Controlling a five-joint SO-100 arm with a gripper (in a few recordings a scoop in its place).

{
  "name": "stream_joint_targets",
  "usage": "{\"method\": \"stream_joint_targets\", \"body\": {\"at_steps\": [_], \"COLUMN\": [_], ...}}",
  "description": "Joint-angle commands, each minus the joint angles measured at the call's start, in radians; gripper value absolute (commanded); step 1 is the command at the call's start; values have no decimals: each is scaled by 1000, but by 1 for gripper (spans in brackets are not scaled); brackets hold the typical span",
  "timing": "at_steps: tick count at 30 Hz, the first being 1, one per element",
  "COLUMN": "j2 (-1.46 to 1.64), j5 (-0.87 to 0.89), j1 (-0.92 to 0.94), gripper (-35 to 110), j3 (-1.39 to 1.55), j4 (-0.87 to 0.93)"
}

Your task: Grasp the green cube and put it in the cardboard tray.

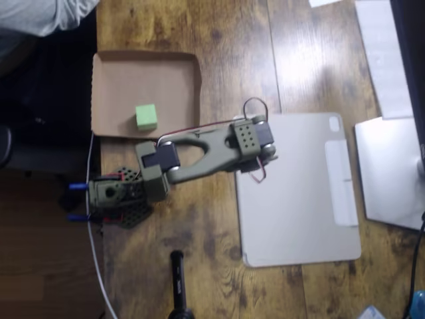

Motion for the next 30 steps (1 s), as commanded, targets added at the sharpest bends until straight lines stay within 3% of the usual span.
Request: {"method": "stream_joint_targets", "body": {"at_steps": [1, 21, 30], "j2": [-3, -233, -156], "j5": [-3, 72, 87], "j1": [34, 101, 106], "gripper": [0, 0, 0], "j3": [35, 72, 84], "j4": [25, 29, 29]}}
